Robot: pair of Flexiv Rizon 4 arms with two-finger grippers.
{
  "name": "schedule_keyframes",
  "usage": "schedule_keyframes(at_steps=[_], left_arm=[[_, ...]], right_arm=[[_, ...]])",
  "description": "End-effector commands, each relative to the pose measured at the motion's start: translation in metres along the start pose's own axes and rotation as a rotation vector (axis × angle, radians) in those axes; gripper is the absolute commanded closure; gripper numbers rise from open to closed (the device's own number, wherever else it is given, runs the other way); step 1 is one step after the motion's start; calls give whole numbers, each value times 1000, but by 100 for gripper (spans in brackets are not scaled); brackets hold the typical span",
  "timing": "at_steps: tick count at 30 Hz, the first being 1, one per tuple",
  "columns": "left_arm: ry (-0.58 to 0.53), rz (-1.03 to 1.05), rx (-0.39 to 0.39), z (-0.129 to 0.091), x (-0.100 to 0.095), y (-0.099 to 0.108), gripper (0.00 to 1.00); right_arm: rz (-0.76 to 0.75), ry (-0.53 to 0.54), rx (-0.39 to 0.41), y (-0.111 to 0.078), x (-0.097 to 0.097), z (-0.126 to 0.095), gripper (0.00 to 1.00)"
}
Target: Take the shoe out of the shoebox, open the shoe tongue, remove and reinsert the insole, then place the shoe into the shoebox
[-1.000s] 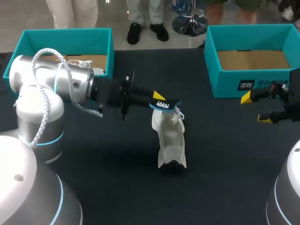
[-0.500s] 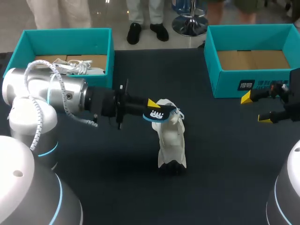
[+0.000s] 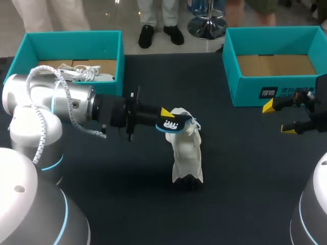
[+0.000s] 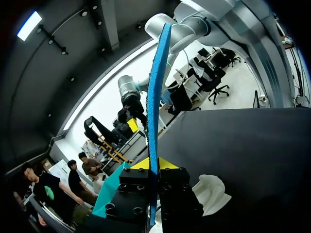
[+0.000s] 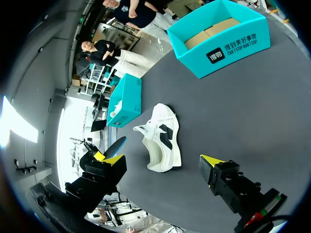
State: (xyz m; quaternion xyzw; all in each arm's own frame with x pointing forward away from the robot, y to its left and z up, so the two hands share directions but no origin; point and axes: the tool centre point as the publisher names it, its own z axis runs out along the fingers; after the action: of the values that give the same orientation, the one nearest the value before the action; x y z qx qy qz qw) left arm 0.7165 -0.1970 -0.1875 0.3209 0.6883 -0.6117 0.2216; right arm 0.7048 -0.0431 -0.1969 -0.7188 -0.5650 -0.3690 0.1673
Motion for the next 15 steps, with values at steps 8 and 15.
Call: schedule_keyframes(at_steps=[8, 15], left_arm=[[4, -32, 9, 16, 16, 4, 100], [36, -39, 6, 25, 34, 1, 100]], right_arm=[[2, -3, -1, -1, 0, 0, 0], [2, -3, -1, -1, 0, 0, 0]])
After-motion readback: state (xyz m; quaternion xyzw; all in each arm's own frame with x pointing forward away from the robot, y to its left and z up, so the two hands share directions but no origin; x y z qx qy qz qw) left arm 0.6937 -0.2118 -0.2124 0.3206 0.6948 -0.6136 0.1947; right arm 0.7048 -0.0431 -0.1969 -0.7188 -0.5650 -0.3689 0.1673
